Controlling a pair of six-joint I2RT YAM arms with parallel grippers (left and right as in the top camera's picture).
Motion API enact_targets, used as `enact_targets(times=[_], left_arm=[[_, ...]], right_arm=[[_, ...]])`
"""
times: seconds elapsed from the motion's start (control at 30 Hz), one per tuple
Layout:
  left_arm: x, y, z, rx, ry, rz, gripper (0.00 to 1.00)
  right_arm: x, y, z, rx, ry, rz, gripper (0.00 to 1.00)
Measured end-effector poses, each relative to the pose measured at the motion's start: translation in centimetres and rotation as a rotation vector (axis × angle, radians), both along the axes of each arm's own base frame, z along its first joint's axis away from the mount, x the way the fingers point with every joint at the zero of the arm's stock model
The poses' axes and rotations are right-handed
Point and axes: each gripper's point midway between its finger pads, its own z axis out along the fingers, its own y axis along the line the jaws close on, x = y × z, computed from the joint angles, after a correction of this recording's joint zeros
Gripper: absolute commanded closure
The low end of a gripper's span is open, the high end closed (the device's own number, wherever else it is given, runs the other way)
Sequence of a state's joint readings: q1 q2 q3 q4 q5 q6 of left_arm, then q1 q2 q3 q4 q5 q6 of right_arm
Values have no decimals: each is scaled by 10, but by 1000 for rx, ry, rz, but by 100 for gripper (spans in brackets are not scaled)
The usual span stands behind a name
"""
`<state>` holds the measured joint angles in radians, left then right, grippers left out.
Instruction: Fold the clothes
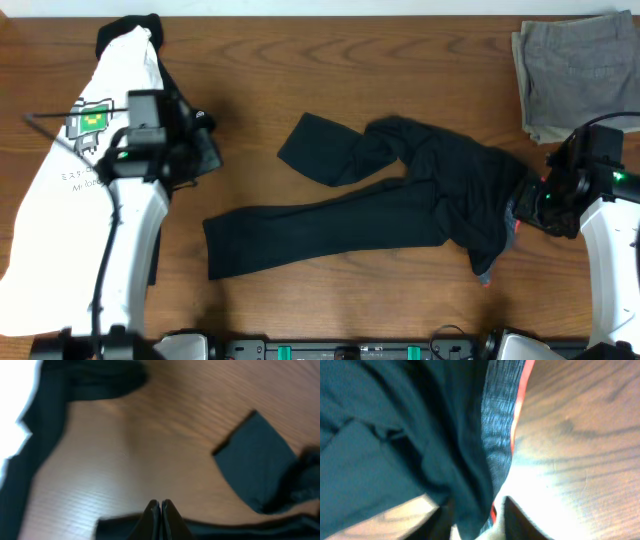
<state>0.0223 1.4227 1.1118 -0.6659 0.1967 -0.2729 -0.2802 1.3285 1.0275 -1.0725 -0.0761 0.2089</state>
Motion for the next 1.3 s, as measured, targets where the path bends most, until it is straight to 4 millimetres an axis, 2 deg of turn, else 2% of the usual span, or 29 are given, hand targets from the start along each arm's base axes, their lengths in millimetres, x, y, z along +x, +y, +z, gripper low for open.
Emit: enact_targets(times=[0.1, 0.23, 0.27, 0.4, 0.5, 0.6, 0.73, 0.9, 1.07, 1.3], left_arm=[[22, -26, -17, -9, -20, -102, 93], [54, -54, -44, -8, -70, -209, 87], [60, -58, -49, -9, -84, -229, 83], [84, -73, -65, -20, -152, -310, 51], [94, -85, -78, -39, -181, -364, 41], [95, -98, -88, -47, -189, -427, 41], [90, -115, -92, -45, -196, -515, 42], [79, -132, -95, -22, -190, -615, 48], [71, -123, -105, 57, -143, -644, 51], [72, -113, -109, 128, -134, -649, 55]], right_arm=[[13, 0, 3, 7, -57, -1, 45], [28, 6, 9, 43, -127, 23, 44], [32, 8, 11, 52, -143, 33, 44], [43, 18, 18, 74, -190, 74, 43], [47, 26, 20, 83, -204, 109, 43], [48, 30, 21, 90, -209, 127, 43], [48, 31, 21, 92, -212, 131, 44], [49, 34, 21, 96, -213, 140, 44], [49, 34, 21, 95, -212, 140, 44], [49, 34, 21, 95, -213, 141, 44]])
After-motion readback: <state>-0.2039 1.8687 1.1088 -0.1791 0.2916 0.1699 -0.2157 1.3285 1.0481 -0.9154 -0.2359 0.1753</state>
